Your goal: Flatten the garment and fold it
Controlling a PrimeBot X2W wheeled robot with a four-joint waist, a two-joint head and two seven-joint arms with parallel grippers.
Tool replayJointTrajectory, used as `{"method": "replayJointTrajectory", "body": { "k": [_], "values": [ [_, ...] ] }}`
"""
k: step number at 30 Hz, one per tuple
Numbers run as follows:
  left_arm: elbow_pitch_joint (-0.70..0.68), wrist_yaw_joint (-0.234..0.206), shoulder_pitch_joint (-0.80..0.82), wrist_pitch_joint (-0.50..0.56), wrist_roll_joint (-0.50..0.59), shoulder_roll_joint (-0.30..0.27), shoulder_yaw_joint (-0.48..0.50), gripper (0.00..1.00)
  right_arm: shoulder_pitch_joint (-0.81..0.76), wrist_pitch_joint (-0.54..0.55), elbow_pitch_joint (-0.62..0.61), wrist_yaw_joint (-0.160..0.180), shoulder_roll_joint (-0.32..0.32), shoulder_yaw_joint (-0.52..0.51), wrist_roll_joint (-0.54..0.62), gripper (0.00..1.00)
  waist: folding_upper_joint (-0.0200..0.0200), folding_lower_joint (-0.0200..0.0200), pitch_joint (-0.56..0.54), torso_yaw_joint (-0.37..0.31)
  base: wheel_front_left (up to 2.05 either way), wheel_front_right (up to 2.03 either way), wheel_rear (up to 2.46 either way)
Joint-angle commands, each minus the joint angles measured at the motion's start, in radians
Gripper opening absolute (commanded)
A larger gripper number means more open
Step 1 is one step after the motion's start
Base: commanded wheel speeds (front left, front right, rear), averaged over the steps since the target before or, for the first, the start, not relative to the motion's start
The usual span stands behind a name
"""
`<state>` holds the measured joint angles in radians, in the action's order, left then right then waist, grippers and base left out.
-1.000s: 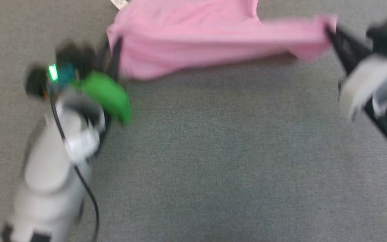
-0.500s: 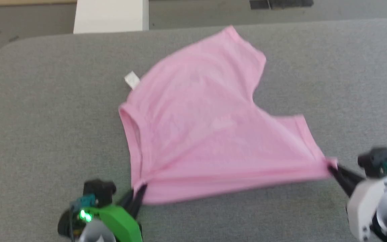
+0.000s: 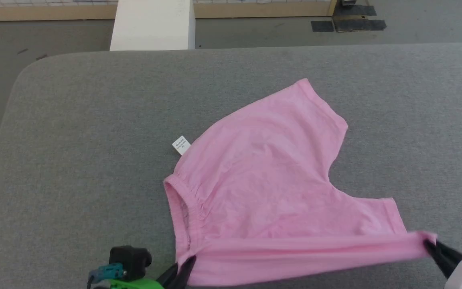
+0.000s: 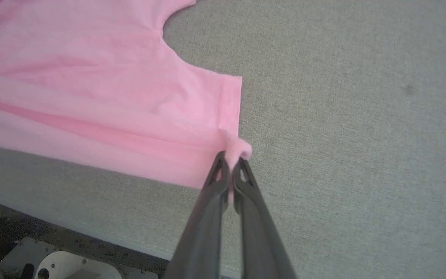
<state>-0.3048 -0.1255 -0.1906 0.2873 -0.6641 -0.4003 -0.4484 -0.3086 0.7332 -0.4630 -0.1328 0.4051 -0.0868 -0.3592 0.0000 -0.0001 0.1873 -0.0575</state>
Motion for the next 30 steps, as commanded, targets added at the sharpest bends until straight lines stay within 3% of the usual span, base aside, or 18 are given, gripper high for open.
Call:
{"method": "replayJointTrajectory", "body": {
  "k": [1, 8, 19, 30],
  "values": [
    [0.006, -0.002, 0.041, -0.022, 0.019, 0.012, 0.001, 0.0, 0.043, -0.031, -0.011, 0.002, 0.011, -0.001, 0.021, 0.0, 0.0, 0.0001, 0.003, 0.017, 0.0, 0.0, 0.0],
    [0.1, 0.005, 0.21, -0.107, 0.09, 0.091, -0.013, 0.0, 0.277, -0.137, 0.073, 0.002, 0.062, 0.063, 0.06, 0.0, 0.0, 0.0001, 0.014, 0.07, 0.0, 0.0, 0.0],
    [0.35, 0.001, 0.451, -0.216, 0.127, 0.245, -0.026, 0.0, 0.761, -0.177, 0.412, 0.002, 0.176, 0.294, 0.038, 0.0, 0.0, 0.0001, 0.123, 0.178, 0.0, 0.0, 0.0],
    [0.484, -0.023, 0.569, -0.301, 0.122, 0.318, -0.021, 0.0, 1.116, -0.191, 0.718, 0.002, 0.229, 0.482, 0.008, 0.0, 0.0, 0.0001, 0.27, 0.267, 0.0, 0.0, 0.0]
  ]
}}
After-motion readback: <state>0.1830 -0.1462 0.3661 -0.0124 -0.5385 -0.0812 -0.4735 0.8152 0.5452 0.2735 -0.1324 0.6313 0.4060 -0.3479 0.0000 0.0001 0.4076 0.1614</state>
